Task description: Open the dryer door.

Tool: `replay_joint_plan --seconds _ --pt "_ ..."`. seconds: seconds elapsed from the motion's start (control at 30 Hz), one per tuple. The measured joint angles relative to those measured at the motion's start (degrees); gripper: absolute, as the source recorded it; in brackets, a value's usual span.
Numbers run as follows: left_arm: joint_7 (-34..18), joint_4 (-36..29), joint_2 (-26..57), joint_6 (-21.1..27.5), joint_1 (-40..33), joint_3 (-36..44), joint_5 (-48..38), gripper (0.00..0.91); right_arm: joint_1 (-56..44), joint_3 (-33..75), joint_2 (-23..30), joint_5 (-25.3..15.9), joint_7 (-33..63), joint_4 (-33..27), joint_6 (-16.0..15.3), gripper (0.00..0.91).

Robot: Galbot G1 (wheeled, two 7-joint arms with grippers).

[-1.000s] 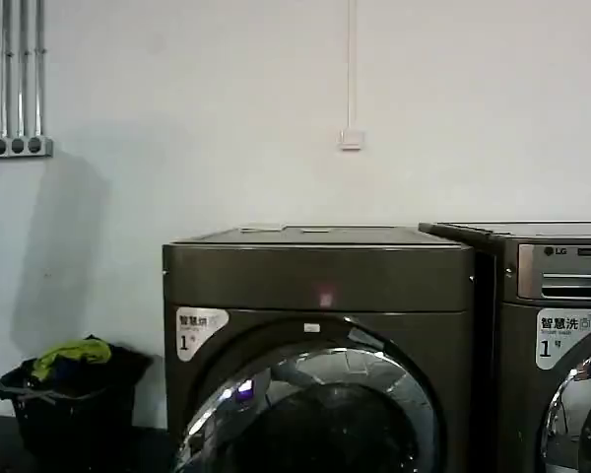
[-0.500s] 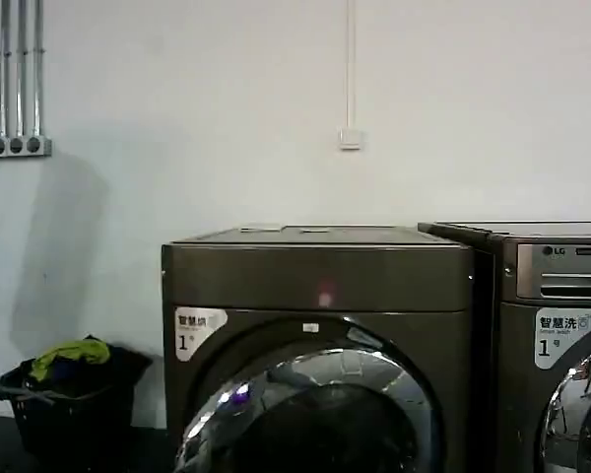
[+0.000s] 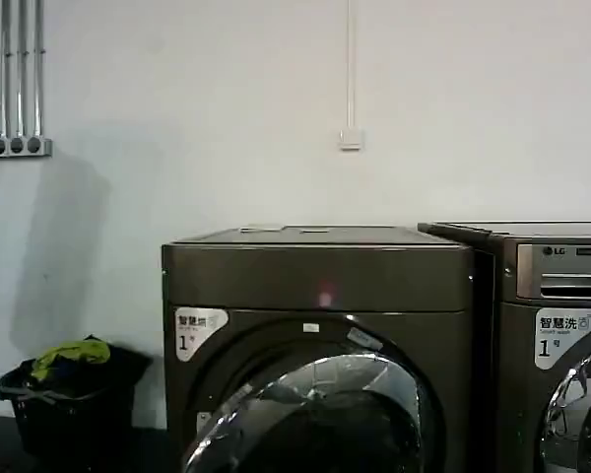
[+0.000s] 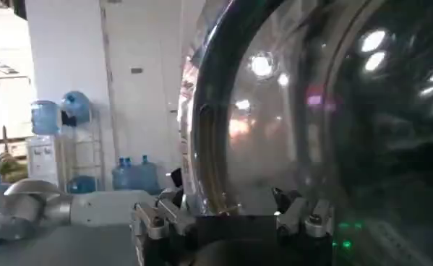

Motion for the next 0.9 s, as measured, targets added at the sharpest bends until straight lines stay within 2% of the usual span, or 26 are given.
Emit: replay_joint_plan --seconds 0.23,0.43,0.67,0.8,0.9 --pt "2.65 -0.25 -0.74 0.12 0.06 0.29 -0.11 0.907 -7.93 7.79 -2.39 -2.17 2.08 2.48 -0.01 0.907" --pt "4.27 -1.41 -1.57 0.31 0.3 0.85 -0.47 0.907 -18.29 18.78 -4.37 -3.21 4.29 5.0 0.54 0.907" --pt "5.23 -3.09 -2.48 0.65 0.33 1.84 -1.13 0.907 -29.93 32.42 -4.05 -3.2 7.35 6.93 1.42 0.907" --pt "6.32 -4.25 -2.75 1.14 0.73 2.36 -1.77 0.907 -35.22 38.95 -3.11 -5.12 12.04 8.05 3.09 0.907" --pt "7.27 -5.07 -2.55 2.02 1.16 2.97 -2.68 0.907 -38.7 43.27 -1.81 -6.8 17.0 9.42 2.21 0.907"
